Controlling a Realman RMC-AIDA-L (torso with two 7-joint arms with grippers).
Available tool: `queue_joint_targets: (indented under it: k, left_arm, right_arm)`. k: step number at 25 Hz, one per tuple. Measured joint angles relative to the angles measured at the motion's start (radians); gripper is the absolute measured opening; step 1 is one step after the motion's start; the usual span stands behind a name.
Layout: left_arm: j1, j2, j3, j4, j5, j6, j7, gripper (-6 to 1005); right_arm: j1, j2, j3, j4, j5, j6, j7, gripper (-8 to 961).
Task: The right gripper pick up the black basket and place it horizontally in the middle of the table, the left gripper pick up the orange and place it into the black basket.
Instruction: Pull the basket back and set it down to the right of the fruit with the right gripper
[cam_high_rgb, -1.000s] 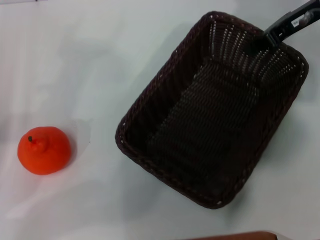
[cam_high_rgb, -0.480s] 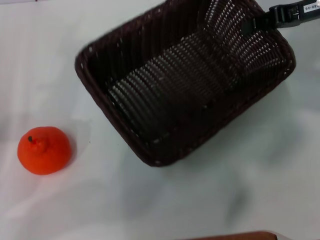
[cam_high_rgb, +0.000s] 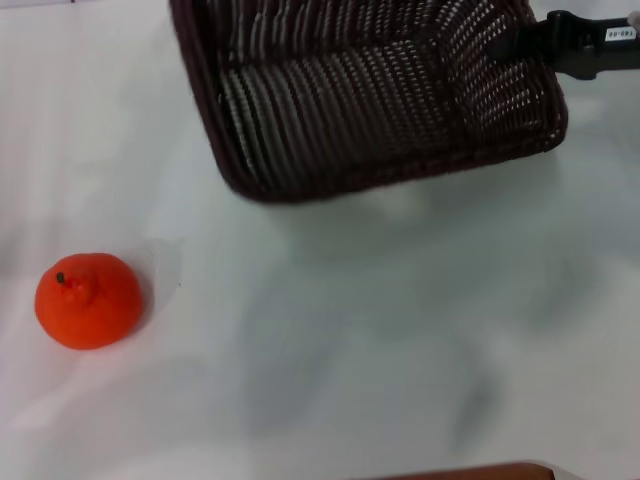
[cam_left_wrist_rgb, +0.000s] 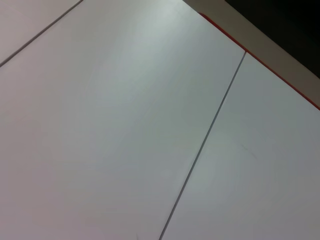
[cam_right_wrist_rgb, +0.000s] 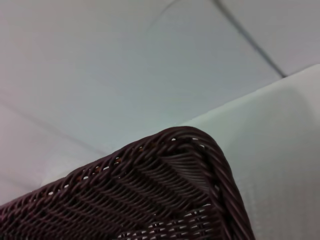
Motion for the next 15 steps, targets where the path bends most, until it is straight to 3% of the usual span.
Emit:
queue_joint_targets:
  k: [7,15]
  left_arm:
    - [-0.002,0.0,0.0,0.0,0.001,0.011,0.004,859]
    - [-0.003,0.0,0.0,-0.001,0.002,0.02,0.004,859]
  right_arm:
    - [-0.022,0.004,0.006,0.089,0.034,-0.069,0.001,161]
    - [-0.04,0.032,0.011,0.114,0.039,-0.108,0.011,161]
